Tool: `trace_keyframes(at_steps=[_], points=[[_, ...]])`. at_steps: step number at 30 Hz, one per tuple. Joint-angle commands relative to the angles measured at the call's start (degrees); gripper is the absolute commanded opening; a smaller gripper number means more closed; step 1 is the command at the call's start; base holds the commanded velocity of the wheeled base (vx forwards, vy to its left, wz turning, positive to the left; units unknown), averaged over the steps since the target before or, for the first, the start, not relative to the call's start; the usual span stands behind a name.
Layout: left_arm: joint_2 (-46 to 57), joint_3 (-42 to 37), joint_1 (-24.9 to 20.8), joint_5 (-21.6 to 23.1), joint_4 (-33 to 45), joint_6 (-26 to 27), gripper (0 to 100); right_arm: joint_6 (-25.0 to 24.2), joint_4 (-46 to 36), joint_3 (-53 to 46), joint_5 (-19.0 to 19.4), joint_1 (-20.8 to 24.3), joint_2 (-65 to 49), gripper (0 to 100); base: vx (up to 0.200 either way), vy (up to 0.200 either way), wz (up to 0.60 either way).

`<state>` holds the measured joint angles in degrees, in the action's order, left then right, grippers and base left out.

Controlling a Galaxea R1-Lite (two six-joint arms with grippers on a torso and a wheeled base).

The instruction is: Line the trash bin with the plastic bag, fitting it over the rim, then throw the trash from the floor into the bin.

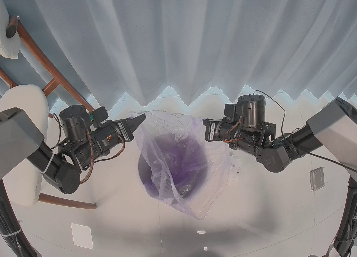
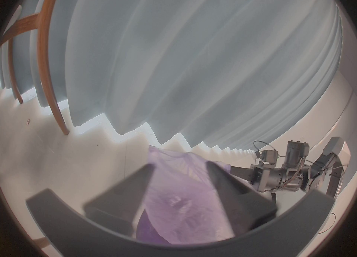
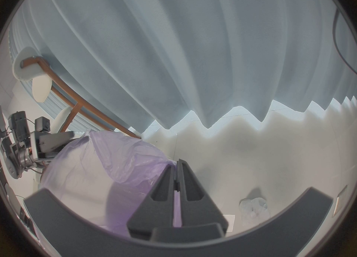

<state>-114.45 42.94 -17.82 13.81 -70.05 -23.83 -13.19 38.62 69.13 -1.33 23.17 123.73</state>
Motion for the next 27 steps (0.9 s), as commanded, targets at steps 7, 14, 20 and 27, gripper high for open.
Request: trace_keyframes(at_steps=[7, 14, 20, 27], points=[[14.6, -7.3, 1.2, 9.0, 9.2, -0.4, 100, 0.0, 0.6, 1.1, 0.0, -0.8, 1.5, 0, 0.000, 0.000, 0.00], [21.3, -10.2, -3.1, 9.1, 26.1, -0.3, 100, 0.3, 0.8, 0.4, 0.0, -0.8, 2.0, 0, 0.000, 0.000, 0.00], [17.7, -7.9, -3.2, 8.6, 27.2, -0.2, 100, 0.4, 0.9, -0.3, 0.0, -0.8, 1.8, 0, 0.000, 0.000, 0.00], [13.7, -5.5, -3.1, 8.4, 27.3, -0.2, 100, 0.7, 3.1, -0.7, 0.0, -0.5, 1.9, 0, 0.000, 0.000, 0.00]])
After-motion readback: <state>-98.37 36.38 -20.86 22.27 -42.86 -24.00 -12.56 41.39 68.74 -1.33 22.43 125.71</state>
